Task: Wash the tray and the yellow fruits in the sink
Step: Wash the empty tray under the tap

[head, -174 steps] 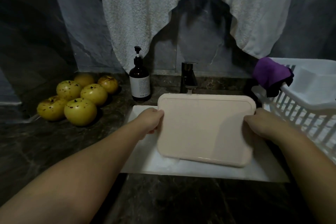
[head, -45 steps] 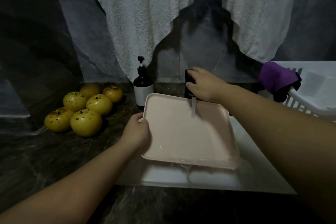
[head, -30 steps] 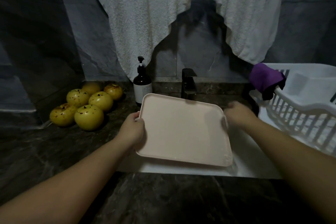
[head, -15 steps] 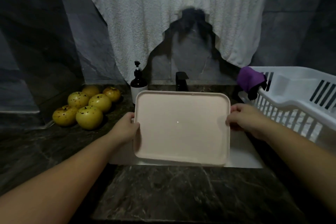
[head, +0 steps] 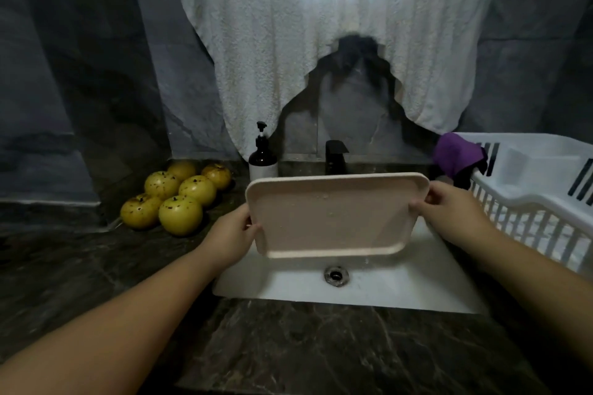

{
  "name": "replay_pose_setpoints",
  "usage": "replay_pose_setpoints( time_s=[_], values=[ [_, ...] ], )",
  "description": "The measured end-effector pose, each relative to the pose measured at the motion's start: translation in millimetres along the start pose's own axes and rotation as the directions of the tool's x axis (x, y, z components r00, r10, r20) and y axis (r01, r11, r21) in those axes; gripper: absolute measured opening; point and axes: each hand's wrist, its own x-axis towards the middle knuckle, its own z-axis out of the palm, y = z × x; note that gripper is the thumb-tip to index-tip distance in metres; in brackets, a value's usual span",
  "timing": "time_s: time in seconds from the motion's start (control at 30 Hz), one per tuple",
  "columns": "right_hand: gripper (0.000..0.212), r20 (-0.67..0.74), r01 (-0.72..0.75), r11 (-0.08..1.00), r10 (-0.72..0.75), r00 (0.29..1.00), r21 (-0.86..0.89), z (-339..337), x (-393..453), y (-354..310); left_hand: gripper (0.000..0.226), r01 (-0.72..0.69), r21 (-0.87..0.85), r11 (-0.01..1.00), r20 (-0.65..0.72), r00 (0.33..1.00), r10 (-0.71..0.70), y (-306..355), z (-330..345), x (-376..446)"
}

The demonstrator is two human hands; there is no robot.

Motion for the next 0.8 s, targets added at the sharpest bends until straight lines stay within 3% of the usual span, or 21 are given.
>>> replay_pose_setpoints(
  time_s=[0.3, 0.4, 0.47, 0.57, 0.7, 0.8],
  values=[
    [0.021, 0.068, 0.099, 0.992, -0.094, 0.993, -0.075, 5.8, -4.0, -2.1, 0.024, -0.064, 0.045, 0.997, -0.037, 0.997, 0.066, -18.0, -10.1, -11.1],
    [0.016, 0.060, 0.076, 0.992, -0.071, 0.996, -0.097, 11.2, -3.2, -5.0, 0.029, -0.038, 0.030, 0.999, -0.012, 0.999, 0.038, -18.5, -12.3, -14.4],
    [0.008, 0.043, 0.021, 0.999, -0.020, 0.999, -0.042, 13.5, 1.8, -10.3, 0.028, -0.021, -0.077, 0.997, -0.007, 1.000, 0.020, -17.0, -15.9, -12.5],
    [0.014, 0.011, -0.081, 0.973, 0.080, 0.997, 0.217, 13.5, 18.6, -34.1, 0.031, -0.004, -0.335, 0.942, -0.057, 0.998, -0.016, -9.1, -27.7, -10.8],
    [0.021, -0.048, -0.053, 0.959, 0.069, 0.996, 0.278, 17.1, 54.8, -80.1, 0.026, 0.098, -0.611, 0.785, -0.101, 0.975, -0.200, 6.5, -50.2, -9.1],
    [0.016, -0.041, -0.035, 0.971, 0.046, 0.998, 0.236, 31.9, 76.8, -113.6, 0.025, 0.174, -0.705, 0.688, -0.115, 0.929, -0.352, 13.6, -69.7, -7.8]
  ],
)
